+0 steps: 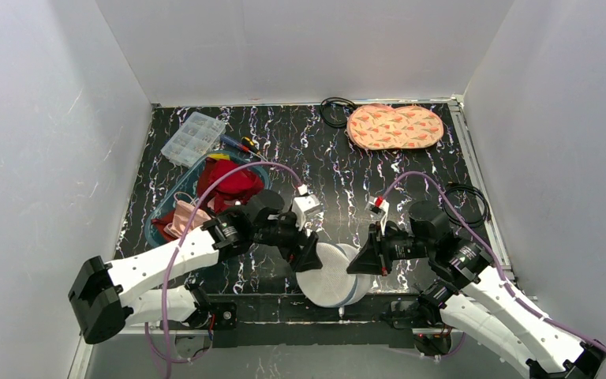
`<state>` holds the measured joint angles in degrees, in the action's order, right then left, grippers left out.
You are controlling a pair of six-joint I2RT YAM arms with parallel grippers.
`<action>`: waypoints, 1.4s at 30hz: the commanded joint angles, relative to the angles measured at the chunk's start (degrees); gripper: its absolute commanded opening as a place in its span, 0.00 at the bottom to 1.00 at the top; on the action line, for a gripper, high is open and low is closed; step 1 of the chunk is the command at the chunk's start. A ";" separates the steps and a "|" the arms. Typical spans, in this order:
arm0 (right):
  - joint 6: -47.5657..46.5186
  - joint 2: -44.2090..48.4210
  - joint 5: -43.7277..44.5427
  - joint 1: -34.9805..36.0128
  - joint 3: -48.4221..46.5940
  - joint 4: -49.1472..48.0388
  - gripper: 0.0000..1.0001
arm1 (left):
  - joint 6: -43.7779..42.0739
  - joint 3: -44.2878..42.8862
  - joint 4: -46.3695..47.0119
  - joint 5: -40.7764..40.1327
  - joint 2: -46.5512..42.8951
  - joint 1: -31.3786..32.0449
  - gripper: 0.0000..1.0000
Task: Unzip the laundry bag and remove the bra
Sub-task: Adjust the laundry bag at the center of the board.
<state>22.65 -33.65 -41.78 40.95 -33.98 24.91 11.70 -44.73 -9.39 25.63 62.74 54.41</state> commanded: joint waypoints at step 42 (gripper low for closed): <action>45.09 4.65 33.05 0.10 19.60 -32.39 0.77 | 71.79 12.91 5.49 -36.86 -10.21 -1.29 0.00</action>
<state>63.18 -25.56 -7.86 40.95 -13.56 6.39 79.75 -32.21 -3.40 -8.40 53.89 53.30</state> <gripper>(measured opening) 0.771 0.036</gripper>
